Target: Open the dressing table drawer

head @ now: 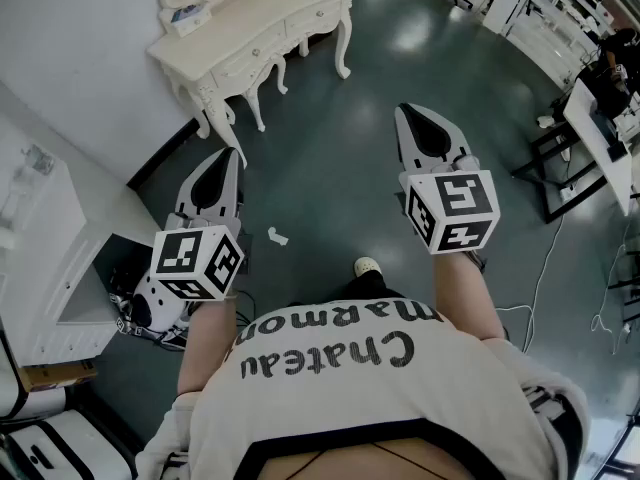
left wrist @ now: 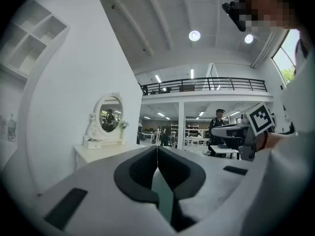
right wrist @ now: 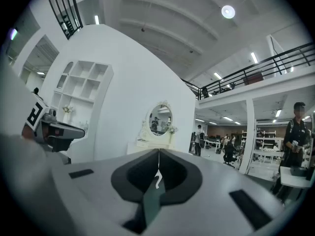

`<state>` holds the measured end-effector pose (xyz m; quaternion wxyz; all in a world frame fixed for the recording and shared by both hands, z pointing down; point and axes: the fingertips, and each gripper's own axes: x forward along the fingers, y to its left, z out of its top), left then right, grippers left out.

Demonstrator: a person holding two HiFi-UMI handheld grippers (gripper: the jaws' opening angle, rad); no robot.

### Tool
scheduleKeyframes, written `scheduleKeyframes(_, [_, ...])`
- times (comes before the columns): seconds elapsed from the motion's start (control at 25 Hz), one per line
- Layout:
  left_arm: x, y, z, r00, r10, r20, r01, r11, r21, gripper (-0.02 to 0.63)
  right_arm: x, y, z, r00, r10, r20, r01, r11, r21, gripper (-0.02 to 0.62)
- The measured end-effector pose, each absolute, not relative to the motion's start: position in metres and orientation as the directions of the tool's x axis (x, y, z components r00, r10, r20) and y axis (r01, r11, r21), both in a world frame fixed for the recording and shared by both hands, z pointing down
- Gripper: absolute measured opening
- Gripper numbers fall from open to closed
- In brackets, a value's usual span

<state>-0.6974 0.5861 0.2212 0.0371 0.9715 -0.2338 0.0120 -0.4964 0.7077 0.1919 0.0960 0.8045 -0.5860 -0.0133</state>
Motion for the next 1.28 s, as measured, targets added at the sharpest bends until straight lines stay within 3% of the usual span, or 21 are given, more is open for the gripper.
scheduleKeyframes(0.36, [-0.689, 0.58, 0.226, 0.897, -0.44, 0.048, -0.443, -0.894, 0.072, 0.023, -0.49, 0.705, 0.202, 0.327, -0.938, 0.118, -0.934, -0.302, 0.192, 0.026])
scheduleKeyframes(0.68, [-0.648, 0.554, 0.237, 0.898, -0.437, 0.044, -0.439, -0.893, 0.099, 0.023, -0.434, 0.68, 0.213, 0.34, -0.931, 0.133, -0.931, -0.313, 0.188, 0.028])
scheduleKeyframes(1.28, [-0.484, 0.458, 0.212, 0.876, -0.482, 0.005, -0.477, -0.867, 0.146, 0.023, -0.282, 0.55, 0.195, 0.169, -0.981, 0.092, -0.978, -0.155, 0.137, 0.028])
